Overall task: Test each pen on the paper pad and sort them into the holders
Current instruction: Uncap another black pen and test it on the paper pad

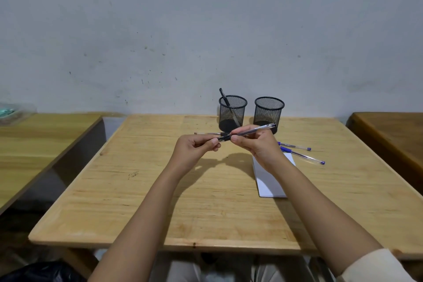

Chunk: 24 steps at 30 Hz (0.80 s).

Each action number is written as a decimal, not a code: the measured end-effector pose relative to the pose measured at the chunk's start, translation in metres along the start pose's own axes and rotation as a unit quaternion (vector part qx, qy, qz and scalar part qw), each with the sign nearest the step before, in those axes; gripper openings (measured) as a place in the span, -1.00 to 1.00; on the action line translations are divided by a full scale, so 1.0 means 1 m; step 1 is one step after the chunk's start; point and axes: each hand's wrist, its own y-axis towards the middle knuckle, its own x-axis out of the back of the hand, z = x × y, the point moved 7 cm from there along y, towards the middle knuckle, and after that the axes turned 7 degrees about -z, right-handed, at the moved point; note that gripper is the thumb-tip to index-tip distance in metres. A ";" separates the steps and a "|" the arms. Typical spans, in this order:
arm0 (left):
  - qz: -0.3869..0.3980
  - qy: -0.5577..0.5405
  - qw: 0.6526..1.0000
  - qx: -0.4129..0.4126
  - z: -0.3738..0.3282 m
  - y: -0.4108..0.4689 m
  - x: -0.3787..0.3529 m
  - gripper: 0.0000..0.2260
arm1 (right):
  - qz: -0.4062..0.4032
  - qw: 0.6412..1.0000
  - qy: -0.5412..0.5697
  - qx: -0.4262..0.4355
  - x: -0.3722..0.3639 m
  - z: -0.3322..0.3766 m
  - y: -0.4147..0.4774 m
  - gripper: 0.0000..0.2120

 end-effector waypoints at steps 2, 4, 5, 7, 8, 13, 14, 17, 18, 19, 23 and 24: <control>0.006 0.004 1.000 0.001 0.001 0.000 0.000 -0.87 | -0.005 1.000 0.009 -0.003 0.002 -0.003 -0.001 -0.82; 0.008 0.003 1.000 0.010 0.002 -0.001 0.001 -0.87 | -0.004 1.000 0.022 -0.004 0.004 -0.002 -0.002 -0.80; 0.011 0.006 1.000 0.013 0.003 -0.001 0.001 -0.87 | -0.004 1.000 0.021 -0.002 0.005 -0.002 -0.001 -0.79; 0.022 0.017 0.999 0.016 0.001 0.001 -0.005 -0.88 | -0.002 1.000 0.007 -0.002 0.002 -0.003 0.000 -0.80; 0.023 0.017 0.999 0.021 0.001 0.001 -0.006 -0.89 | -0.006 1.000 -0.004 0.001 0.004 -0.004 0.000 -0.81; -0.219 -0.096 0.963 0.126 0.034 -0.011 0.109 -0.75 | -0.199 0.974 0.106 0.015 0.109 0.017 -0.004 -0.83; -0.241 -0.072 0.959 0.132 0.036 -0.016 0.128 -0.75 | -0.213 0.966 0.145 0.018 0.126 0.022 -0.005 -0.73; -0.204 -0.019 0.969 0.135 0.040 -0.012 0.111 -0.81 | -0.203 0.972 0.120 0.004 0.119 0.016 0.000 -0.69; -0.192 0.006 0.973 0.130 0.043 -0.009 0.096 -0.83 | -0.202 0.976 0.088 -0.002 0.109 0.007 0.000 -0.79; -0.183 0.026 0.975 0.126 0.045 -0.006 0.082 -0.85 | -0.202 0.978 0.060 -0.007 0.097 -0.001 -0.002 -0.85; -0.135 0.085 0.978 0.133 0.063 0.000 0.066 -0.90 | -0.201 0.976 0.067 -0.042 0.084 -0.027 -0.007 -0.85; -0.124 0.107 0.978 0.126 0.064 0.001 0.066 -0.89 | -0.202 0.974 0.086 -0.049 0.085 -0.029 -0.009 -0.85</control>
